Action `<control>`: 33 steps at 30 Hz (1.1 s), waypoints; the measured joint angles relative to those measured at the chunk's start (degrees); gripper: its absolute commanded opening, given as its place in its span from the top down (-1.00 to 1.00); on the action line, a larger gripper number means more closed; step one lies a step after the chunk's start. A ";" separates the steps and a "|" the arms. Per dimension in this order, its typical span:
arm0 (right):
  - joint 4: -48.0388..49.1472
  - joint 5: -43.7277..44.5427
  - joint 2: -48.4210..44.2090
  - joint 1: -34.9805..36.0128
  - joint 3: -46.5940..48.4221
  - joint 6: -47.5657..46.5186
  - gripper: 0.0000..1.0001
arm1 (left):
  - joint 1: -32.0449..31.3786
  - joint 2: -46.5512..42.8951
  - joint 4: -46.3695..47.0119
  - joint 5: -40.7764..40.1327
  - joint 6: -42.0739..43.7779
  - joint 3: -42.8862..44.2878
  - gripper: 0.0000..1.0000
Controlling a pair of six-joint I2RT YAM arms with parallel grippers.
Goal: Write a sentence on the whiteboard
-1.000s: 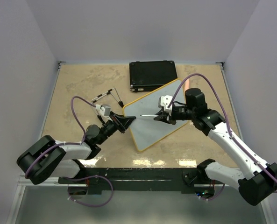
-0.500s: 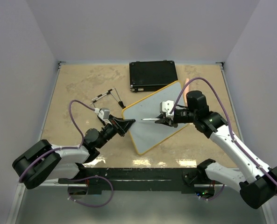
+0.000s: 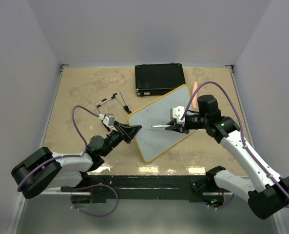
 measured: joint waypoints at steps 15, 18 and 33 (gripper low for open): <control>-11.91 -6.38 2.16 -8.48 2.58 -14.86 1.00 | -1.73 -2.97 -6.03 -2.49 1.27 2.01 1.00; -12.37 -6.73 2.36 -9.70 2.58 -15.39 1.00 | -1.77 -2.93 -6.32 -2.67 1.40 2.29 1.00; -5.51 -7.21 0.59 -11.02 2.60 -3.61 1.00 | -1.77 -1.16 -4.44 -2.08 1.40 2.45 1.00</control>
